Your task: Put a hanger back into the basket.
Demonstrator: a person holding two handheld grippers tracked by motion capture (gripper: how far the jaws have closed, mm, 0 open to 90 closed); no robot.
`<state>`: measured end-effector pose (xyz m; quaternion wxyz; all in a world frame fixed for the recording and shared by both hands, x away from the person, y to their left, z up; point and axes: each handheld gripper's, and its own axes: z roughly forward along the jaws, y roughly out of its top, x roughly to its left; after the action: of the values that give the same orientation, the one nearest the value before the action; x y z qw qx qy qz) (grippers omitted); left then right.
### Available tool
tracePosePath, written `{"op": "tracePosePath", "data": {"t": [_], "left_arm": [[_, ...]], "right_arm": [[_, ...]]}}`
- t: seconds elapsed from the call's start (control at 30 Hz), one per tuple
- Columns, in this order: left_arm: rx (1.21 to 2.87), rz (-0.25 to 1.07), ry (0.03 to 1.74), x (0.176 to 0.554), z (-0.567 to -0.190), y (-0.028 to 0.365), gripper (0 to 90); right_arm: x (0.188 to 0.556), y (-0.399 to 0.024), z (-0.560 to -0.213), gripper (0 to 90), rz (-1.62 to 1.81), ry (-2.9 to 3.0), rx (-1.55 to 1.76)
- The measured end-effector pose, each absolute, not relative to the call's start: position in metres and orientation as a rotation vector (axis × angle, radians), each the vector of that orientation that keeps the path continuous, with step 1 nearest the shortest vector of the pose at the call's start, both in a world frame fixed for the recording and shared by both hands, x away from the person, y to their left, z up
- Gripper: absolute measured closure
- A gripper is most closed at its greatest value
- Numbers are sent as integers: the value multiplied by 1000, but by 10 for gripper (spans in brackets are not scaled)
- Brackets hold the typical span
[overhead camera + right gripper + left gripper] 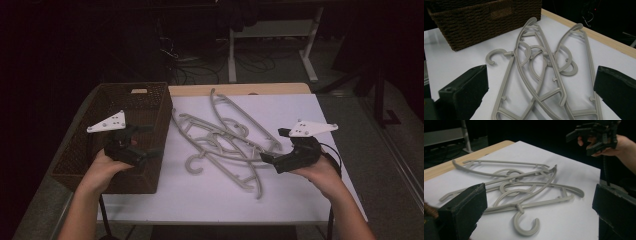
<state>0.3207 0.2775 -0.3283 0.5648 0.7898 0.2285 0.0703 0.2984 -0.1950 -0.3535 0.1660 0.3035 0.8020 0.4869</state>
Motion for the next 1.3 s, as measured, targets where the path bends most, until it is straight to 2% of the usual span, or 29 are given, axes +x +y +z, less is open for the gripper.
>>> {"op": "tracePosePath", "data": {"t": [0.47,0.83,1.03,1.3], "left_arm": [[1875,115,507,318,-331,228,0],[1906,73,461,310,-352,187,0],[1908,61,450,304,-366,176,0],[1922,33,451,297,-389,170,0]], "right_arm": [[303,-199,-359,0,1350,2317,881],[312,-180,-365,15,1290,2411,815],[325,-165,-368,78,1276,2455,785],[344,-147,-383,229,1251,2557,781]]}}
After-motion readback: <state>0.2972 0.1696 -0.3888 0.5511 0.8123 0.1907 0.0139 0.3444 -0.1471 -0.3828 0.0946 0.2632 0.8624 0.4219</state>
